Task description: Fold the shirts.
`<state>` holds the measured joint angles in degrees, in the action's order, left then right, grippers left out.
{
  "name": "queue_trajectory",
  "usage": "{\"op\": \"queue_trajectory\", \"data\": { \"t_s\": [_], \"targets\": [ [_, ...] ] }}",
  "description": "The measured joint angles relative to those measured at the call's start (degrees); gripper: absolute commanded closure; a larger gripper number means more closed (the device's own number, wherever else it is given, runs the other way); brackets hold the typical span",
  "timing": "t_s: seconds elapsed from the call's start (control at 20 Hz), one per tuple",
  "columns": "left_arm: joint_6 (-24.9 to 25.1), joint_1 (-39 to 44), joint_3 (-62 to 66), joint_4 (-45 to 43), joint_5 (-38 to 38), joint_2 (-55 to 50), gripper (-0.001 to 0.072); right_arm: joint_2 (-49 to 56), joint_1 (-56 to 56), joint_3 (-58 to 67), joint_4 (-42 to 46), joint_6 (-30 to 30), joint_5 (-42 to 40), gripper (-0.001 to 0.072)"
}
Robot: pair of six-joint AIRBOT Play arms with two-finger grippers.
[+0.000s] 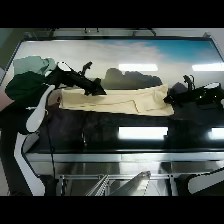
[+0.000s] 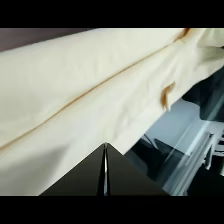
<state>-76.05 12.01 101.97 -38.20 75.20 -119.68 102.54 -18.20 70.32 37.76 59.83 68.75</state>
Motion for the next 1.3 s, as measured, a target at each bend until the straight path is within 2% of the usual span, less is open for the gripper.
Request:
{"op": "queue_trajectory", "data": {
  "t_s": [0.25, 0.45, 0.6, 0.7, 0.9, 1.15, 1.2, 1.25, 1.3],
  "targets": [
    [-4.5, 4.6, 0.0, -4.8, -3.6, -2.6, 0.0709, -3.6, -1.4, 3.7, -4.4, 0.0, 8.0, 0.0687],
    [-6.6, 7.1, 0.1, -5.0, -4.4, -3.3, 0.0706, -7.8, -1.7, 6.2, -14.0, -1.6, 14.5, 0.0687],
    [-6.1, 8.0, 1.4, -3.0, -4.2, -3.5, 0.0707, -10.5, -0.8, 7.4, -20.2, -2.7, 16.9, 0.0687],
    [-4.4, 7.4, 4.6, 2.6, -1.6, -2.4, 0.0707, -11.5, 1.4, 7.8, -23.1, -3.0, 17.3, 0.0687],
    [-2.8, 3.3, 12.0, 8.6, 5.6, 2.5, 0.0706, -12.2, 12.4, 8.3, -26.0, -4.4, 11.6, 0.0688],
    [-0.9, -6.9, 10.3, 11.2, 10.2, 14.6, 0.0706, -6.7, 33.0, 12.4, -25.8, -6.6, -6.0, 0.0687],
    [-0.1, -9.0, 8.5, 11.3, 10.6, 17.1, 0.0706, -4.0, 37.2, 14.8, -25.6, -6.8, -9.6, 0.0670],
    [0.6, -10.7, 6.6, 11.5, 11.2, 19.1, 0.0706, -0.8, 40.7, 17.6, -25.1, -6.8, -12.2, 0.0413],
    [1.4, -12.3, 4.6, 11.5, 11.0, 21.2, 0.0689, 2.8, 44.0, 20.7, -24.7, -6.8, -13.9, 0.0388]
  ]
}}
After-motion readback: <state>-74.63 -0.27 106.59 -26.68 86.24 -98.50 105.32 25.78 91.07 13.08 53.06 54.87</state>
